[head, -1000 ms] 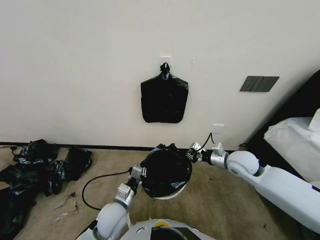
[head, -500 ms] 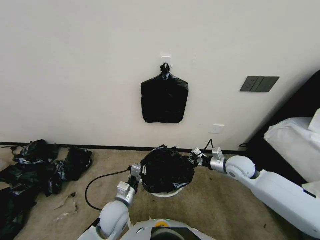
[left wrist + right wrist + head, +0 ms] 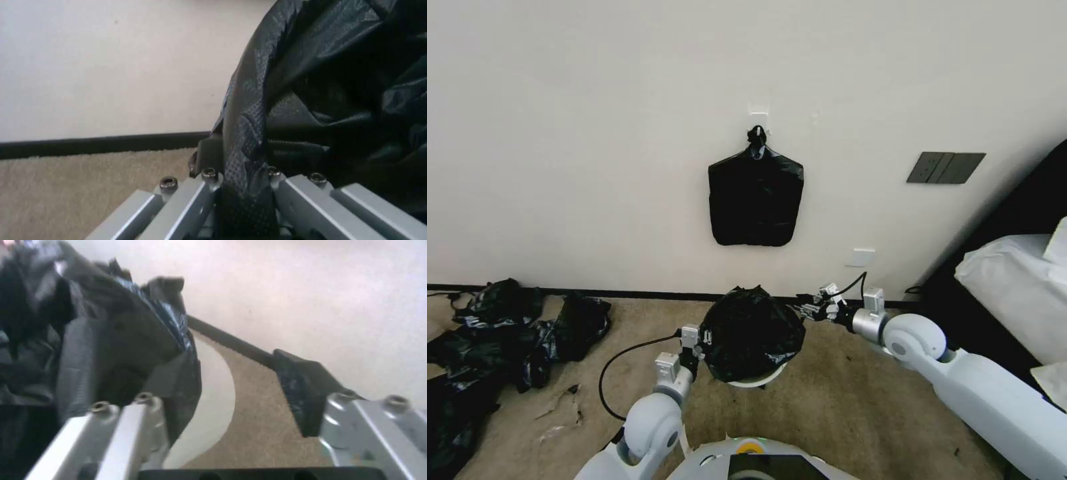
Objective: Place a trash bag onto the trash bin.
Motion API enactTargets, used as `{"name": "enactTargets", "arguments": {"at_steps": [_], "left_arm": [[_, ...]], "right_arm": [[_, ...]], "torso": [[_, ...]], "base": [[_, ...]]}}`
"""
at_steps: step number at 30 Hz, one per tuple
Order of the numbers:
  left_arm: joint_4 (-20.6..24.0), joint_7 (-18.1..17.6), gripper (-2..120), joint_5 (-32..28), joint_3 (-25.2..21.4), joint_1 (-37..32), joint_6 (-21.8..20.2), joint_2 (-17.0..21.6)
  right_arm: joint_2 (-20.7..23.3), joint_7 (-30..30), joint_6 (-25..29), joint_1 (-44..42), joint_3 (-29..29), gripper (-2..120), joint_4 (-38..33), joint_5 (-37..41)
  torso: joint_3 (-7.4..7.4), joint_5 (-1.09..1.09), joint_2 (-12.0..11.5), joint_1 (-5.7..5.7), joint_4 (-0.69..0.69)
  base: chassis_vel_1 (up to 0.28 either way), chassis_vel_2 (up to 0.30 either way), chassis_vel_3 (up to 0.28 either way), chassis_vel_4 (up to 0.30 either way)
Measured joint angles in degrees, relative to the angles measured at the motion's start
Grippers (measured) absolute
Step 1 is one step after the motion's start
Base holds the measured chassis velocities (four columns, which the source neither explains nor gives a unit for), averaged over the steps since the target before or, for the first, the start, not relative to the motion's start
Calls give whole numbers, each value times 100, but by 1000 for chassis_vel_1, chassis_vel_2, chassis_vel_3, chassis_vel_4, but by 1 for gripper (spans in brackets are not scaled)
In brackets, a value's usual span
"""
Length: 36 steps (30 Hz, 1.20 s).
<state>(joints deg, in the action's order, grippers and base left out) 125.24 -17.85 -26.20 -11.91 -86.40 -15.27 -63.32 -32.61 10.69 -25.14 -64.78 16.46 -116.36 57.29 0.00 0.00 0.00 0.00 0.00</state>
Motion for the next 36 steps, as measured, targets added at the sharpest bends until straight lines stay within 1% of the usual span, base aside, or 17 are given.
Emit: {"name": "enactTargets", "arguments": {"at_steps": [2, 4, 6, 7, 9, 10, 12, 13, 16, 19, 21, 23, 24, 28, 31, 32, 36], "left_arm": [[-18, -98, 1, -136, -50, 51, -125, 7], [-19, -175, 1, -249, -65, 82, -225, 7], [-20, -307, 1, -473, -98, 160, -448, 10], [-20, -307, 1, -473, -98, 160, -448, 10], [-19, -414, 1, -754, -151, 310, -676, 58], [-19, -414, 1, -754, -151, 310, -676, 58], [-19, -480, 1, -977, -174, 481, -872, 136], [-19, -480, 1, -977, -174, 481, -872, 136], [-23, -517, 1, -1105, -174, 690, -1081, 251], [-6, -520, 1, -1143, -167, 731, -1158, 287], [67, -514, 1, -1195, -151, 774, -1301, 368], [97, -511, 1, -1205, -157, 775, -1343, 401], [141, -499, 1, -1231, -176, 754, -1382, 441], [202, -472, 1, -1255, -229, 700, -1423, 475], [229, -437, 1, -1257, -247, 651, -1449, 489], [229, -437, 1, -1257, -247, 651, -1449, 489], [240, -390, 1, -1241, -328, 625, -1454, 445]], "right_arm": [[-72, -77, -36, -215, 338, 65, -177, 141], [-110, -105, -51, -348, 522, 68, -295, 201], [-207, -80, -14, -760, 961, 78, -616, 88], [-207, -80, -14, -760, 961, 78, -616, 88], [-352, 139, 118, -1513, 1376, 89, -1164, -325], [-352, 139, 118, -1513, 1376, 89, -1164, -325], [-472, 344, 226, -2060, 1428, 97, -1622, -884], [-472, 344, 226, -2060, 1428, 97, -1622, -884], [-494, 536, 235, -2413, 1124, 100, -2063, -1557], [-473, 586, 201, -2455, 977, 100, -2163, -1766], [-374, 674, 183, -2438, 604, 100, -2201, -2355], [-319, 690, 196, -2380, 454, 100, -2156, -2565], [-260, 695, 210, -2301, 298, 96, -2110, -2703], [-154, 669, 224, -2006, -34, 92, -2024, -2824], [-94, 558, 226, -1642, -304, 80, -1924, -2964], [-94, 558, 226, -1642, -304, 80, -1924, -2964], [20, 556, 289, -1355, -477, 63, -1842, -3236]], "torso": [[0, 1, 0, 0, 0], [0, 0, 0, 0, 0], [0, 0, 0, 0, 0], [0, 0, 0, 0, 0], [0, 0, 0, 0, -3], [0, 0, 0, 0, -3], [0, 0, 0, 0, -4], [0, 0, 0, 0, -4], [0, 0, 0, 0, -1], [0, -1, 0, 0, -1], [0, 0, 0, 0, 0], [0, 0, 0, 0, 0], [0, 1, 0, 0, 1], [0, 1, 0, 0, 0], [0, 1, 0, 0, 1], [0, 1, 0, 0, 1], [0, 1, 0, 1, 0]], "base": [[0, 0, 0, 0], [0, 0, 0, 0], [0, 0, 0, 0], [0, 0, 0, 0], [0, 0, 0, 0], [0, 0, 0, 0], [0, 0, 0, 0], [0, 0, 0, 0], [0, 0, 0, 0], [0, 0, 0, 0], [0, 0, 0, 0], [0, 0, 0, 0], [0, 0, 0, 0], [0, 0, 0, 0], [0, 0, 0, 0], [0, 0, 0, 0], [0, 0, 0, 0]]}}
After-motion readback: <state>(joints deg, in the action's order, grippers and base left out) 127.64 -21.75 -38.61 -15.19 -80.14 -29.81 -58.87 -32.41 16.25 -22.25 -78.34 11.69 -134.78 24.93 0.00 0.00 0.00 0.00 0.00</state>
